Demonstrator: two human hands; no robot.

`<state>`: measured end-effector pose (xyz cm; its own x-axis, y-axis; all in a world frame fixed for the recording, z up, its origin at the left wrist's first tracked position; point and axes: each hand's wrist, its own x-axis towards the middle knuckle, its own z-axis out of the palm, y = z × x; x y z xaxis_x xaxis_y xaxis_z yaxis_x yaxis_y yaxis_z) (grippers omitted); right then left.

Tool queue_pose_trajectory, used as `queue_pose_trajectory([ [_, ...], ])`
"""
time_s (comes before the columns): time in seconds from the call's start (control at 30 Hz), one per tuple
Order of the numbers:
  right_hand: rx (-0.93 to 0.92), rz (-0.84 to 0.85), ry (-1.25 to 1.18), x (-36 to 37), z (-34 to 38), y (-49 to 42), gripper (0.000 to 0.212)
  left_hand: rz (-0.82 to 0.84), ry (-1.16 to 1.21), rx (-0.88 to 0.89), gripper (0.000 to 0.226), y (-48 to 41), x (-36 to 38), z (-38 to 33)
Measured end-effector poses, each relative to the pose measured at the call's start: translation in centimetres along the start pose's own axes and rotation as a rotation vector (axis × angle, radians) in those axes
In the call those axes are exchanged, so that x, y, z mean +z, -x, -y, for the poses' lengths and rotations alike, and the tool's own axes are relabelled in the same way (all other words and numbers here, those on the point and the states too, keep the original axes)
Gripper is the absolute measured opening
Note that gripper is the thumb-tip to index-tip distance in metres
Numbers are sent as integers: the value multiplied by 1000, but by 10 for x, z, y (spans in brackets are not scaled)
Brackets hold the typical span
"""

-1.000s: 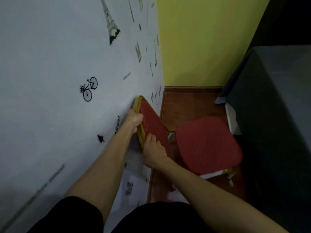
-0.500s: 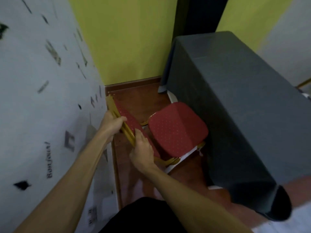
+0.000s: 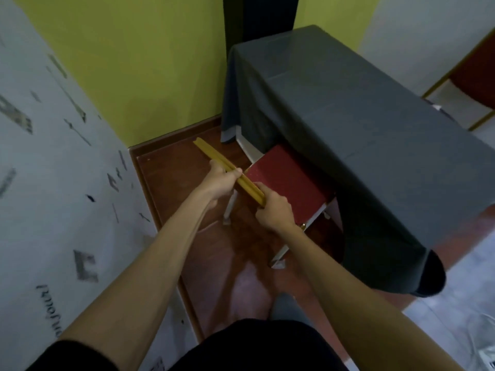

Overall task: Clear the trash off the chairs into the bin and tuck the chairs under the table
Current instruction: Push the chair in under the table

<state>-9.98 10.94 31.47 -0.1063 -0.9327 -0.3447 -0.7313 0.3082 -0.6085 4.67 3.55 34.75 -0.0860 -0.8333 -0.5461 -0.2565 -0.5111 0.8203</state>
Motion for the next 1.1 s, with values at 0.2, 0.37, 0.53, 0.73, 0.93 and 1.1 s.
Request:
queue_pose_trajectory([
  [0.2,56,87,-14,-32,-13,-39,81,60,-460,57,58,-20,5,-37],
  [0.37,43,78,-30,-40,-14,-66,80,2,-930,272,137,-56,3,-73],
  [0.53,49,88,-67,-43,-9,-93,82,269,-1364,418,89,-101,-5,-86],
  [0.73,76,95,-93,-58,-4,-129,87,64,-1381,705,29,-149,10,-105],
  [0.93,96,166,-110,-84,-5,-171,88,46,-1352,741,29,-194,22,-130],
  [1.1,60,212,3,-98,-3,-198,89,37,-1327,768,28,-211,28,-147],
])
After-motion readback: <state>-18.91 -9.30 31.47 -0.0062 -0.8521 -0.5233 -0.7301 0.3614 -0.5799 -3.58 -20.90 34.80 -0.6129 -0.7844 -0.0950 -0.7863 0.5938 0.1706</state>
